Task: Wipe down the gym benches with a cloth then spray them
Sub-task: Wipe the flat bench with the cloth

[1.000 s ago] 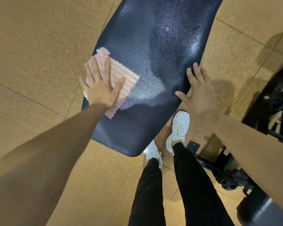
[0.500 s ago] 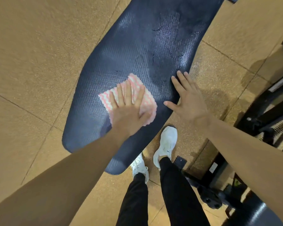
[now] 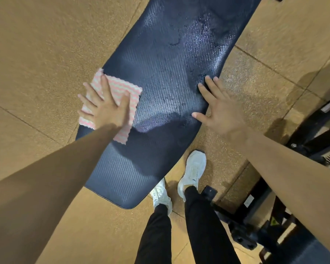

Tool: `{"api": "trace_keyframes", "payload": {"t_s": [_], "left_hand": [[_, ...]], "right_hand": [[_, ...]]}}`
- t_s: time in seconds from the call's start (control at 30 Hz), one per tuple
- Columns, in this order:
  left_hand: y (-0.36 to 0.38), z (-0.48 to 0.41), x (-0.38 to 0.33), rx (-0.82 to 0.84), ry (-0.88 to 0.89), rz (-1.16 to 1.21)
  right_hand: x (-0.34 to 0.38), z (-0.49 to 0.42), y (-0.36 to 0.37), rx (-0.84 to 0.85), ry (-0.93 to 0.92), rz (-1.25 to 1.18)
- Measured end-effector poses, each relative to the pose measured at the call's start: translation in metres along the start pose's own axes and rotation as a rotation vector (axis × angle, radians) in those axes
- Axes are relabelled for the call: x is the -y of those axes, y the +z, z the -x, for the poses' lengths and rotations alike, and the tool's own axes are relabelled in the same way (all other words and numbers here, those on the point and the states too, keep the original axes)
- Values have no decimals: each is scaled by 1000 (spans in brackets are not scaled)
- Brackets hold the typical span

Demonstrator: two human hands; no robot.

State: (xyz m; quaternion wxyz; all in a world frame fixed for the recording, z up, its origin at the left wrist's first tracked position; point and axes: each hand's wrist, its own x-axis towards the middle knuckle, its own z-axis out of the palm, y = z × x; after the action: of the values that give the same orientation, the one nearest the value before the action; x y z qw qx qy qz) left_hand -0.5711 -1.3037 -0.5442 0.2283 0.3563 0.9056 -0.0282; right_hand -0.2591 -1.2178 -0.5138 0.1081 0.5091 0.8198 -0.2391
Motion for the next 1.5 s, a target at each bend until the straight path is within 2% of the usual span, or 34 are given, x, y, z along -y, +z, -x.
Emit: {"api": "trace_keyframes", "payload": {"t_s": [0.1, 0.23, 0.37, 0.5, 0.67, 0.73, 0.93, 1.13, 1.23, 1.37, 1.5], "left_hand": [[11, 6, -23, -50, -12, -48], [31, 44, -51, 6, 186, -138], [50, 100, -76, 107, 347, -131], [71, 144, -71, 181, 496, -235], [61, 147, -49, 260, 592, -303], [50, 135, -41, 276, 550, -299], [14, 48, -44, 211, 107, -153], [-7, -26, -98, 70, 35, 3], [-7, -38, -107, 49, 172, -83], [2, -20, -113, 66, 470, -202], [27, 25, -122, 119, 564, -234]], "right_hand": [[-2, 0, 2, 6, -11, -70], [-7, -1, 4, -20, -45, -130], [-8, -1, -2, -6, -59, -83], [-15, -3, -6, 41, -85, -41], [-18, -1, -12, 69, -103, 6], [-16, -1, -15, 84, -99, 15], [-17, -3, -16, 101, -111, 71], [-14, -5, -19, 118, -90, 47], [-17, -7, -21, 116, -96, 32], [-20, -12, -28, 84, -106, 29], [-30, -25, -37, 90, -81, 50]]}}
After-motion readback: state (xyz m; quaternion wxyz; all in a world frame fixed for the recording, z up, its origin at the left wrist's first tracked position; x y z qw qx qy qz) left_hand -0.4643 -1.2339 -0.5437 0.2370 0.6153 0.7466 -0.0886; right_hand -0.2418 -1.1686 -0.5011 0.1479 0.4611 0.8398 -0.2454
